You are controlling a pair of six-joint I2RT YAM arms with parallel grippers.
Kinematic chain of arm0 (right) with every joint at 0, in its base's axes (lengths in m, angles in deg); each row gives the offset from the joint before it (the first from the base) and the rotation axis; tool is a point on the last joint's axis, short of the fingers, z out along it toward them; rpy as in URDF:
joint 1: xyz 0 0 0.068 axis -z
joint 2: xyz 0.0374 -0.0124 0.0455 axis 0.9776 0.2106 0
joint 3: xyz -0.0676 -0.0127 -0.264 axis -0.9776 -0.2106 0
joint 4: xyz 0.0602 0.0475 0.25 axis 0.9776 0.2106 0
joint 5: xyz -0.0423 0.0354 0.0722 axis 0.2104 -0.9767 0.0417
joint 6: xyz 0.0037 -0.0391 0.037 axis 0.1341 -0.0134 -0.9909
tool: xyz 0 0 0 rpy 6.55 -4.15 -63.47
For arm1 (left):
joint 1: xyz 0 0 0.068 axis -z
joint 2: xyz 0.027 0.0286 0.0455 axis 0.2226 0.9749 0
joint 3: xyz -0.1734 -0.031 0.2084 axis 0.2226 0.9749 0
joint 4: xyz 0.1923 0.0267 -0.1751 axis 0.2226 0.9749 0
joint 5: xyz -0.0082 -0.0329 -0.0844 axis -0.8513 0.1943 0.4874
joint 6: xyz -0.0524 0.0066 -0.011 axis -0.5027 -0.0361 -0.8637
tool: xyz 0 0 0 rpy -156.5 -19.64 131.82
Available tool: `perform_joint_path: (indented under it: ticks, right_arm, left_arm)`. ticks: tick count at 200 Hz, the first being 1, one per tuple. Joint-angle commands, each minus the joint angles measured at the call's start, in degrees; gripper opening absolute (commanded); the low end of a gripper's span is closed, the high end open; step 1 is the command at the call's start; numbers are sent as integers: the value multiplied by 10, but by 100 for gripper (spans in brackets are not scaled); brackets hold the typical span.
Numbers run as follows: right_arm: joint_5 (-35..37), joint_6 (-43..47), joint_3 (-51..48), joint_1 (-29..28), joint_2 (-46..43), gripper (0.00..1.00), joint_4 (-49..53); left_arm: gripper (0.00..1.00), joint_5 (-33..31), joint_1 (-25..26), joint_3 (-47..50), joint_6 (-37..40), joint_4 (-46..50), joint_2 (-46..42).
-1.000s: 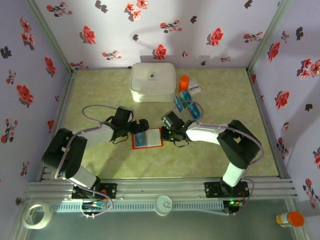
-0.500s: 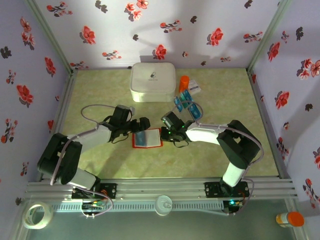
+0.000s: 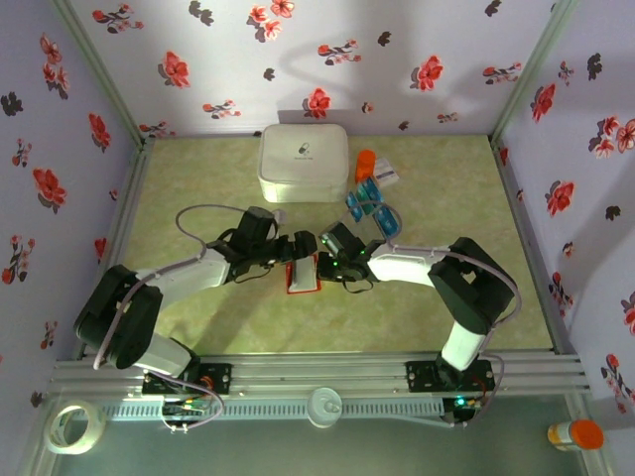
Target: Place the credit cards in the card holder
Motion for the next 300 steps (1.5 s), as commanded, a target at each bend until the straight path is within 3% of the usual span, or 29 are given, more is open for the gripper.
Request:
perform_joint_path:
  ticks: [1,23,66,98,194,245,300]
  right_arm:
    - [-5,-12,-7,-5,4,12,-12]
    - [-2,-12,-9,-4,-3,15,-10]
    - [8,-5,-16,4,-48,35,12]
    - [27,3,-25,21,-96,43,44]
    - [53,5,-54,59,-216,45,99]
    - [44,-2,-60,60,-228,45,99]
    - [12,-2,-51,59,-222,44,90]
  left_arm:
    - [100,11,12,-21,-23,-23,13]
    - [100,11,17,-21,-34,-35,25]
    - [100,10,23,-17,-43,-44,40]
    - [100,9,25,-19,-45,-45,44]
    - [100,4,37,-20,-35,-40,89]
    - [100,-3,43,-6,-31,-44,111]
    - [100,-4,31,-39,-18,-6,72]
